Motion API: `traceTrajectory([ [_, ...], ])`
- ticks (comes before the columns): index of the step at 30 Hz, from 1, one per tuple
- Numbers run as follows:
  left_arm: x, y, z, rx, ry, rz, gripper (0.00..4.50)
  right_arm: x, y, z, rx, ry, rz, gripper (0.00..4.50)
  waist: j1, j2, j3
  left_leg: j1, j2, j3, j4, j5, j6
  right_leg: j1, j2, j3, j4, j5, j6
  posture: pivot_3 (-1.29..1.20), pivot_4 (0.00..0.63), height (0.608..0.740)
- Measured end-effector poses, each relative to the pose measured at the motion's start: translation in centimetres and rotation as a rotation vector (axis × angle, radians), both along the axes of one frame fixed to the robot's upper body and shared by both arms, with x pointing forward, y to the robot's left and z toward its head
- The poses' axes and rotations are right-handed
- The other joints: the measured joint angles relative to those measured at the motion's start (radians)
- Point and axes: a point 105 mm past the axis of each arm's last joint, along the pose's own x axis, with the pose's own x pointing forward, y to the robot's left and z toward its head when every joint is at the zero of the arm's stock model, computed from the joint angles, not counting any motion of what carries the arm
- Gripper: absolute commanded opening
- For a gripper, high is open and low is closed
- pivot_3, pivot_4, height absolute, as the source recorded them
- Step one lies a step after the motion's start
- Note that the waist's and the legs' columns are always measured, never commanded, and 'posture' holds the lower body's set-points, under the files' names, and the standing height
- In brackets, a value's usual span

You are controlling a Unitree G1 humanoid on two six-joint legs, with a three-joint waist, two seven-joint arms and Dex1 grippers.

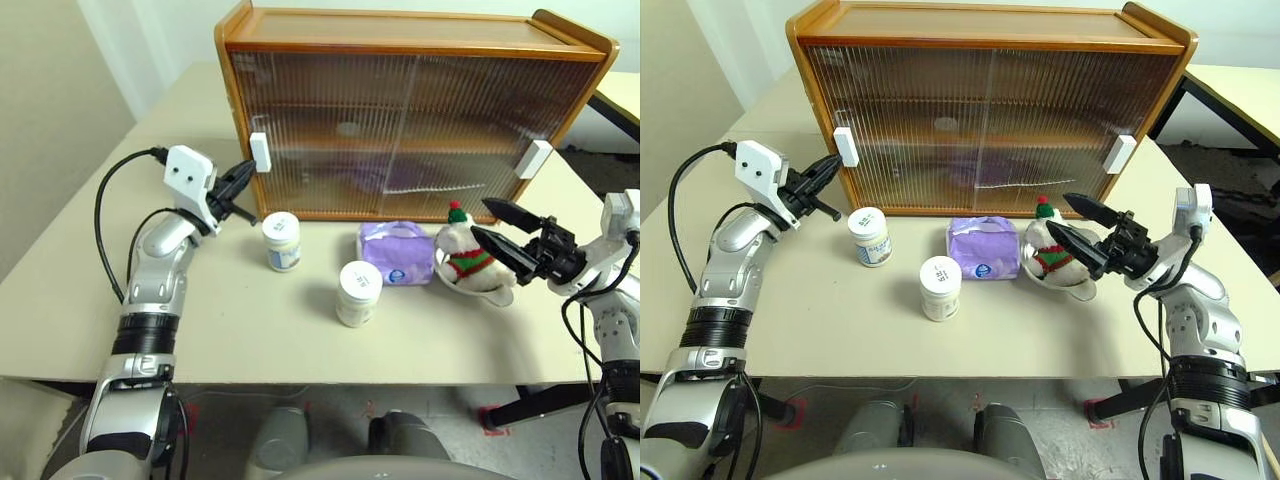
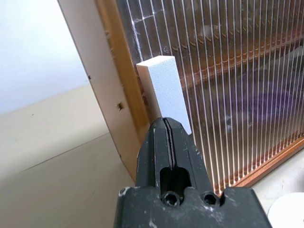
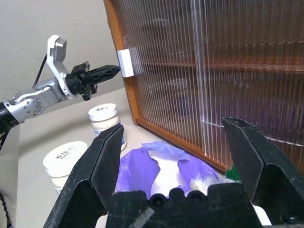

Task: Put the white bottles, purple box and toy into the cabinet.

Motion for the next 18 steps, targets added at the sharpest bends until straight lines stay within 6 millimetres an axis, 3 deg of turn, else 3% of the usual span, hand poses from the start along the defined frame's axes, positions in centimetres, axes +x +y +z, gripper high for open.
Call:
traceTrajectory([
  [18,0.22,-0.30,0.57,-0.002,-0.026,-0.023,0.03,0.10,-0.32,-0.51,-0.001,0.002,-0.007,4.50,0.001,0.000,0.000,0.000,0.000,0.000,0.001,0.000,0.000,0.000,0.000,0.000,0.001,0.000,0.000,0.18,0.000,0.740],
])
